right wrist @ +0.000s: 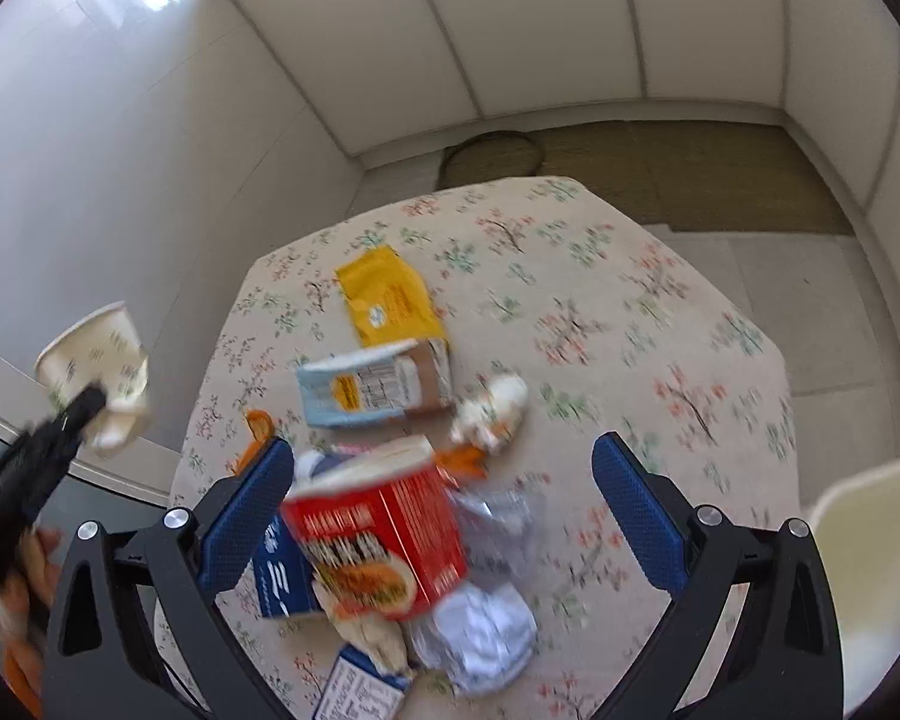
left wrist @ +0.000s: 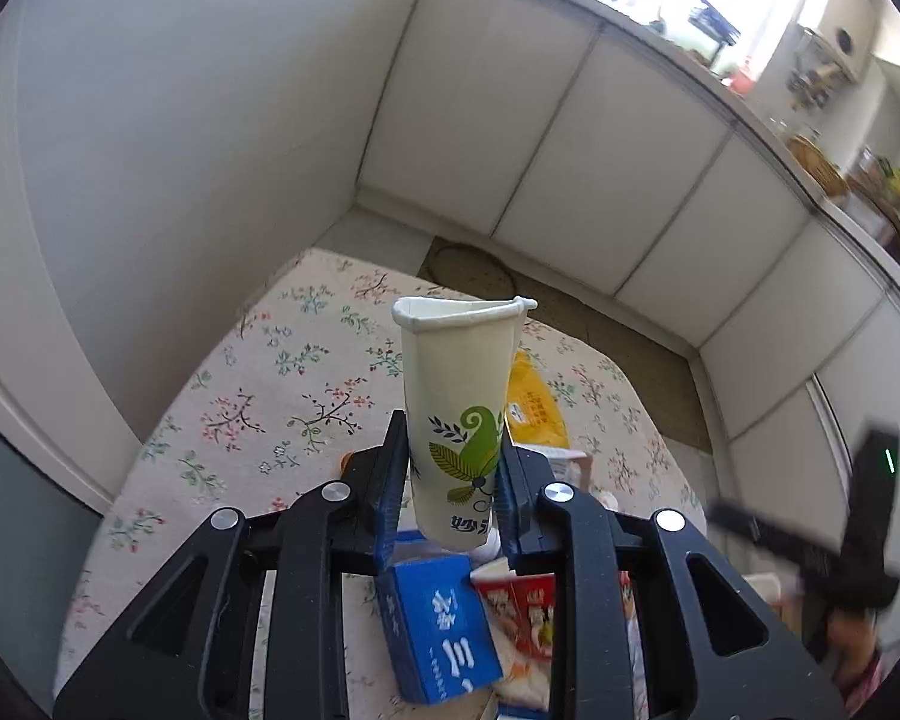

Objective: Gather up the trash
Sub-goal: 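Grasp the white paper cup with the left gripper while the right gripper grasps the yellow wrapper, then lift the yellow wrapper with the right gripper and drop it into the white bin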

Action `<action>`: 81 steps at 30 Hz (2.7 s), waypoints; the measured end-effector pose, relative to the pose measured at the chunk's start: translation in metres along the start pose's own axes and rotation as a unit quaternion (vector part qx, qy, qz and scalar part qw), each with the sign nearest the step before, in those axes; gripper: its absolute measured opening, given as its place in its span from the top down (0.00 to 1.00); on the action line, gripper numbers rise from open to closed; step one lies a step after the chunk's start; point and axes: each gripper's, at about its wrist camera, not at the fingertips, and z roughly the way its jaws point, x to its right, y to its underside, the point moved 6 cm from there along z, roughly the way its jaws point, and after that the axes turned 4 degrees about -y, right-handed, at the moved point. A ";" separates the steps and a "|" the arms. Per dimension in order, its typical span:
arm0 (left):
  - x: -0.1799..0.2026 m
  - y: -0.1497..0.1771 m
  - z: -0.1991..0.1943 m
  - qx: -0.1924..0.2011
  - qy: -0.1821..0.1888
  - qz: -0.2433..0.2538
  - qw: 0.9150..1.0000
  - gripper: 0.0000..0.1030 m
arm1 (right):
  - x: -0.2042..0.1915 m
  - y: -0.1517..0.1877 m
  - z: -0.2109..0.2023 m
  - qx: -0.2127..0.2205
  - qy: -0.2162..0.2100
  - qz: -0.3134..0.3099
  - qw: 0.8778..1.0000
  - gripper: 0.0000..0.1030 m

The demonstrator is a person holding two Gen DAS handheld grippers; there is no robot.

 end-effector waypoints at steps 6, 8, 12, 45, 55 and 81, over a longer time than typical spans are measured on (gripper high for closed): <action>0.017 0.031 -0.048 0.044 -0.004 0.089 0.995 0.76 | -0.022 -0.068 0.100 -0.113 -0.010 0.001 0.993 0.19; 0.017 0.030 -0.046 0.034 0.014 0.088 0.995 0.76 | -0.023 -0.076 0.125 -0.140 -0.001 -0.003 0.990 0.28; 0.002 0.025 -0.046 0.013 0.040 0.052 0.998 0.76 | -0.027 -0.078 0.167 -0.176 0.056 -0.040 0.982 0.28; -0.026 0.036 -0.082 0.014 0.031 0.031 0.999 0.75 | -0.056 -0.075 0.061 -0.030 0.087 -0.086 0.992 1.00; -0.013 0.040 -0.090 0.027 0.046 0.040 0.998 0.75 | -0.055 -0.062 -0.039 0.066 0.069 -0.072 0.993 1.00; 0.114 0.096 -0.080 0.027 0.113 0.143 0.983 0.75 | 0.222 0.151 -0.211 0.117 0.166 0.264 0.943 0.93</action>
